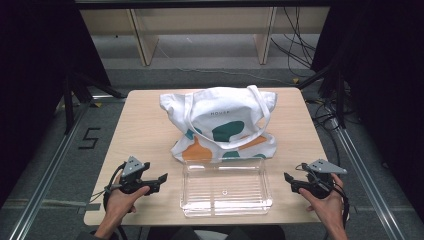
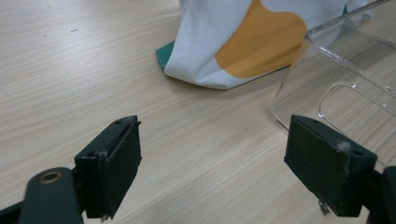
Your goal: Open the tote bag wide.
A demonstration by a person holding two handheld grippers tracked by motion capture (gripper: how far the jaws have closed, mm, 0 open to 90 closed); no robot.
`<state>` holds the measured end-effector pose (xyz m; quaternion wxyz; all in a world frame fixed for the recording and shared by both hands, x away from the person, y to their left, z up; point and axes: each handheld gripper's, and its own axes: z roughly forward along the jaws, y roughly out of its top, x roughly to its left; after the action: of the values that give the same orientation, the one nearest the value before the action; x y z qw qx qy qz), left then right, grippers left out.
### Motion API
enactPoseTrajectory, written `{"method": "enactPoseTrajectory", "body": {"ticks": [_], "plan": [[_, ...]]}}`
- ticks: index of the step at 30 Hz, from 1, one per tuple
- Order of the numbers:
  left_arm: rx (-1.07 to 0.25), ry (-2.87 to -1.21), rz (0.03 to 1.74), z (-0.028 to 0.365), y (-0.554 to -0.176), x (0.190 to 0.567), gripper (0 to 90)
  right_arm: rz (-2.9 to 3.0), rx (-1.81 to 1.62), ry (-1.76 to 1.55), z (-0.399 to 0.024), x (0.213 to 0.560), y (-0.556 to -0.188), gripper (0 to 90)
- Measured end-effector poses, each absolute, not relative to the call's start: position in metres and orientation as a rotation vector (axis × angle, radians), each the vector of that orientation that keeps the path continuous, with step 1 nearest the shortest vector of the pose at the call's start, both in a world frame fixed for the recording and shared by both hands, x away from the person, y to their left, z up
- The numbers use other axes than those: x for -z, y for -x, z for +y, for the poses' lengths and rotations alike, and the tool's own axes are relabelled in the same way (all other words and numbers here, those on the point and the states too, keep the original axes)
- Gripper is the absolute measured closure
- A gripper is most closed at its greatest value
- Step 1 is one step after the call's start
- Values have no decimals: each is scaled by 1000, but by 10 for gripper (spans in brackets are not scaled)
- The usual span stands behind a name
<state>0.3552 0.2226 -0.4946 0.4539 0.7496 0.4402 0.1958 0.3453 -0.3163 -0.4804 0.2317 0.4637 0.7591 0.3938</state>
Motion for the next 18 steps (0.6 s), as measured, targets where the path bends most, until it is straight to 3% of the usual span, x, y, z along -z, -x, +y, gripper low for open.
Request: {"method": "enactPoseTrajectory", "body": {"ticks": [18], "plan": [[-497,-1864,1062,221,-355,493,174,2079,-1078,-1255,-317,479,-345,235]]}}
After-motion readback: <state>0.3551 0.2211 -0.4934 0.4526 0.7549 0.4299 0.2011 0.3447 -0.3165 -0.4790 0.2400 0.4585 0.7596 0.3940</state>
